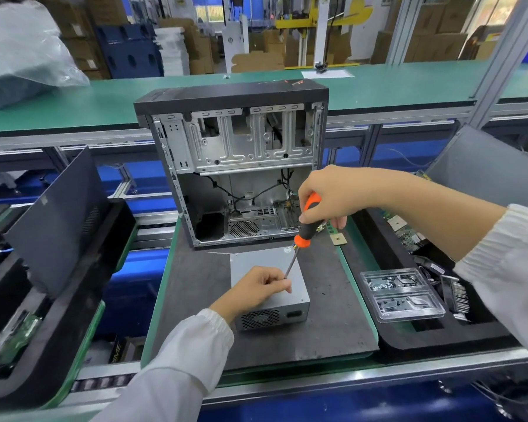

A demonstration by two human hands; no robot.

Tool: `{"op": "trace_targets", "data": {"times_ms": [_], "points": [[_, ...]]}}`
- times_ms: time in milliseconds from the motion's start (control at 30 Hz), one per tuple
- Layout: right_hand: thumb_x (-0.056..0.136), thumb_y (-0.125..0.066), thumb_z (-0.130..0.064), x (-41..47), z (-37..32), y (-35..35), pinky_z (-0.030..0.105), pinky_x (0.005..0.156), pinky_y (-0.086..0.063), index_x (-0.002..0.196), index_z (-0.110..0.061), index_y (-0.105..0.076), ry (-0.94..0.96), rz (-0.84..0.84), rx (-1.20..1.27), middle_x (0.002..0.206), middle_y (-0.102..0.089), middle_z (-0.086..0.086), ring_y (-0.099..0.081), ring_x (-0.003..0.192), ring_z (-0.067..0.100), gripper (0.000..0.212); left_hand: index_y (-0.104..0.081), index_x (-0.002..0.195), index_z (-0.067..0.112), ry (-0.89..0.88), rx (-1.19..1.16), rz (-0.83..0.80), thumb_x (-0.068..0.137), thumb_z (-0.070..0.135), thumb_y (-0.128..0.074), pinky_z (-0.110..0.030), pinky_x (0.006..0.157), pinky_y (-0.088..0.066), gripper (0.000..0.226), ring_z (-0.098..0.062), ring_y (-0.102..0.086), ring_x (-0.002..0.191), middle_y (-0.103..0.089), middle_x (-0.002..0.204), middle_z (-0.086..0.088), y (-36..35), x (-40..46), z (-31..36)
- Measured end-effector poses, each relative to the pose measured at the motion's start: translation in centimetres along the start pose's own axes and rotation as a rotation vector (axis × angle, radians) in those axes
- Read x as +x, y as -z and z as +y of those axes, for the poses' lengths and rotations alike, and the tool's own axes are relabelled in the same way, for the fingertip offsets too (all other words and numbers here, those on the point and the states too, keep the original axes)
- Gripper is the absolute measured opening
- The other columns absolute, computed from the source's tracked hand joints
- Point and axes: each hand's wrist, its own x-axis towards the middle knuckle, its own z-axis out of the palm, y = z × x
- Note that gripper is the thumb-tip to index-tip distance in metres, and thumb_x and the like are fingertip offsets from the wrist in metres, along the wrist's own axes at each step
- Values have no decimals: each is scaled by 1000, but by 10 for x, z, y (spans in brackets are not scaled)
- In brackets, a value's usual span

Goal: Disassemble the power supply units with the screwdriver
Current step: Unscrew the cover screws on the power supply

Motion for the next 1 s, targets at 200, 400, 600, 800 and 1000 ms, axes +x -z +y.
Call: {"op": "trace_targets", "data": {"times_ms": [200, 400, 600, 800, 1000], "points": [[89, -59, -31, 18, -12, -3, 29, 65, -59, 90, -15, -63, 53, 15, 64, 55, -68, -1, -67, 48, 9, 17, -67, 79, 10, 156, -89, 144, 100, 17, -52, -21, 46, -21, 27, -11, -24, 49, -32, 58, 1, 29, -16, -16], [87, -59, -34, 34, -43, -26, 30, 63, -57, 89, -16, -63, 151, -14, 55, 53, -66, -1, -66, 49, 10, 19, -62, 83, 1, 306, -560, 366, 97, -3, -39, -19, 46, -34, 28, -11, -43, 53, -55, 70, -7, 56, -34, -36], [89, -57, -32, 46, -61, -42, 23, 53, -49, 89, -13, -62, 200, -55, 15, 61, -67, 3, -64, 46, 8, 20, -59, 73, 10, 471, -362, 380, 94, 22, -57, -21, 47, -28, 24, -10, -31, 50, -40, 62, 0, 54, -46, -57], [90, -58, -32, 50, -67, -47, 19, 49, -48, 90, -16, -60, 213, -83, 9, 64, -66, 2, -64, 46, 8, 17, -51, 73, 14, 432, -257, 151, 90, 35, -67, -18, 49, -31, 31, -10, -32, 51, -38, 58, 3, 46, -59, -62], [91, -58, -31, 49, -69, -45, 18, 48, -46, 90, -16, -59, 223, -90, -19, 61, -62, -1, -61, 44, 6, 15, -55, 77, 12, 370, -279, 166, 88, 29, -70, -18, 49, -29, 25, -10, -33, 53, -40, 61, 0, 45, -62, -60]]}}
